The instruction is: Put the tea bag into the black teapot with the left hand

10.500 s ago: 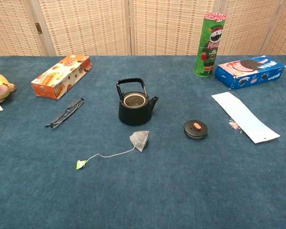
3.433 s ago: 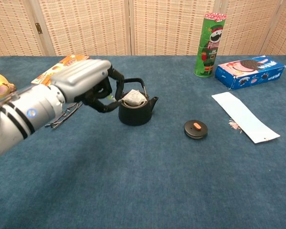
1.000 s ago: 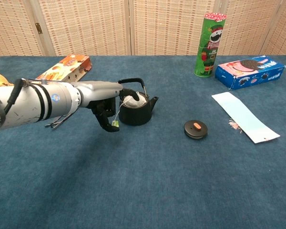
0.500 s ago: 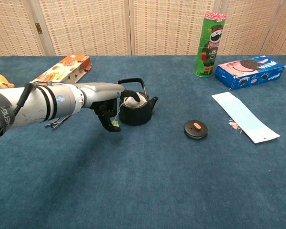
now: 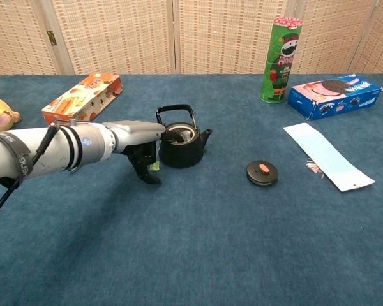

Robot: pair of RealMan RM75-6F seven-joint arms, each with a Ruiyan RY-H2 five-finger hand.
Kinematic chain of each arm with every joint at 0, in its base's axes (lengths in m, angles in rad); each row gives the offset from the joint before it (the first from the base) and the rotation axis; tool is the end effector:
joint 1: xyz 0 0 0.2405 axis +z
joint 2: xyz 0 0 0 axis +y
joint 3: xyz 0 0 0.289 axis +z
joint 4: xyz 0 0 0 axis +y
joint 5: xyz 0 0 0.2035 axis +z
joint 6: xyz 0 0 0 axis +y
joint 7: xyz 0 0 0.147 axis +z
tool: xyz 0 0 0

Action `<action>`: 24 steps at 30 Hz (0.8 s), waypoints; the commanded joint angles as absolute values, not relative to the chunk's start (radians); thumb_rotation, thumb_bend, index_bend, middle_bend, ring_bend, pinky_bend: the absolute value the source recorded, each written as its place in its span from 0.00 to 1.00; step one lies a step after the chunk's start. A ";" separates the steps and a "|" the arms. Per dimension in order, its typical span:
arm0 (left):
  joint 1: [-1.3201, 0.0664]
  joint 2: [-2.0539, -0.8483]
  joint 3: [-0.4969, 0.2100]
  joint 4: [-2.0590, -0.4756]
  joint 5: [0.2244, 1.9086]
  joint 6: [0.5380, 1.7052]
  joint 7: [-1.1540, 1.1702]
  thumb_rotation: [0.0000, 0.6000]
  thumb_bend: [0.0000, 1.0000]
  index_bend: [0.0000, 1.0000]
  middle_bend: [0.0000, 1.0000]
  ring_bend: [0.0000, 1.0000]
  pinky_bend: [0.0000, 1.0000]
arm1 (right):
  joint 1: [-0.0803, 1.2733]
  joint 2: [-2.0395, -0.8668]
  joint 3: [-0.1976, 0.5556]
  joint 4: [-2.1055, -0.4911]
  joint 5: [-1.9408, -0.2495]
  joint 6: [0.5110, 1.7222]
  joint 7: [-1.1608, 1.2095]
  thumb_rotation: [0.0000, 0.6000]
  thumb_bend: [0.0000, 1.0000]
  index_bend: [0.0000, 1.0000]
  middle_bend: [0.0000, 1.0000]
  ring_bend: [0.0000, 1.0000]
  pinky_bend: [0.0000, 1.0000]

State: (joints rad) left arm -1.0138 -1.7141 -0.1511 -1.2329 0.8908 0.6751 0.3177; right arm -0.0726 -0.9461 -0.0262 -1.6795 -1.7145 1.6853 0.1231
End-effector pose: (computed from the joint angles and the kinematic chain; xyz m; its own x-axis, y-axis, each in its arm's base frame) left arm -0.1189 0.4045 -0.0880 0.5043 0.4554 0.7337 0.8411 -0.4515 -0.2979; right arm -0.3198 -0.1168 0.2338 0.3719 0.0425 0.9273 -0.9236 -0.0832 0.3743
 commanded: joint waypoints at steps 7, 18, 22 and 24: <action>-0.979 -1.629 -0.172 -1.370 0.951 0.799 0.333 1.00 0.34 0.13 1.00 1.00 1.00 | -0.068 -0.946 -0.032 -1.678 -1.728 1.679 0.119 0.82 0.21 0.00 0.00 0.00 0.00; -0.681 -1.304 0.050 -1.863 1.221 1.304 0.522 1.00 0.30 0.05 0.58 0.59 0.76 | -0.067 -0.941 -0.055 -1.671 -1.775 1.678 0.123 0.82 0.21 0.00 0.00 0.00 0.00; -0.504 -1.260 0.152 -1.869 1.407 1.555 0.507 1.00 0.29 0.06 0.28 0.28 0.41 | -0.051 -0.941 -0.063 -1.679 -1.781 1.640 0.109 0.82 0.21 0.00 0.00 0.00 0.00; -0.408 -1.263 0.190 -1.811 1.490 1.683 0.480 1.00 0.29 0.06 0.22 0.20 0.33 | -0.040 -0.943 -0.065 -1.688 -1.775 1.612 0.090 0.82 0.20 0.00 0.00 0.00 0.00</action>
State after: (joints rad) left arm -0.6116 -1.3305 0.0675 -1.8108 1.2930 1.4405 0.4864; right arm -0.0495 -0.9418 -0.0617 -1.6800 -1.7784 1.6305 0.1035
